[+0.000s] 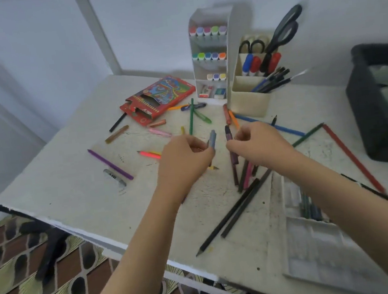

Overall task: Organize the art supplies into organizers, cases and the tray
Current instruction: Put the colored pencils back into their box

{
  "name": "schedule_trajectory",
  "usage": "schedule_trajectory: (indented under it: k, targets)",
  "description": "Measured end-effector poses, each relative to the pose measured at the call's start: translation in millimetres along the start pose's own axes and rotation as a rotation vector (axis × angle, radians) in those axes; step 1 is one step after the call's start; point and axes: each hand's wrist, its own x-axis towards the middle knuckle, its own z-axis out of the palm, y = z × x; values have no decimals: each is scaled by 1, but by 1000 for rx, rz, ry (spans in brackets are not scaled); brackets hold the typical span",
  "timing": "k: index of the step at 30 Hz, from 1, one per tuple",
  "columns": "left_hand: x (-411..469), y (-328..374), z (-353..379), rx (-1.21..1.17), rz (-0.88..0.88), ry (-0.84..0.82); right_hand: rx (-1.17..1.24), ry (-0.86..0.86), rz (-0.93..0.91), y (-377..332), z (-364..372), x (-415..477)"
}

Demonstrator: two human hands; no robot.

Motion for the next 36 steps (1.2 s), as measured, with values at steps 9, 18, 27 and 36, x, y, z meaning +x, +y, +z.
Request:
schedule_trajectory:
  k: [9,18,27,36]
  targets:
    - [-66,7,60,140,199,-134,158,-7,116,64,-36,-69]
    - [-80,-6,81,151,421,-37,244,124,93,81,-32,-103]
    - [-78,-32,95,255,731,-26,62,174,71,96,-24,-99]
    - [-78,-35,95,271,671,-28,-142,106,30,98,-25,-97]
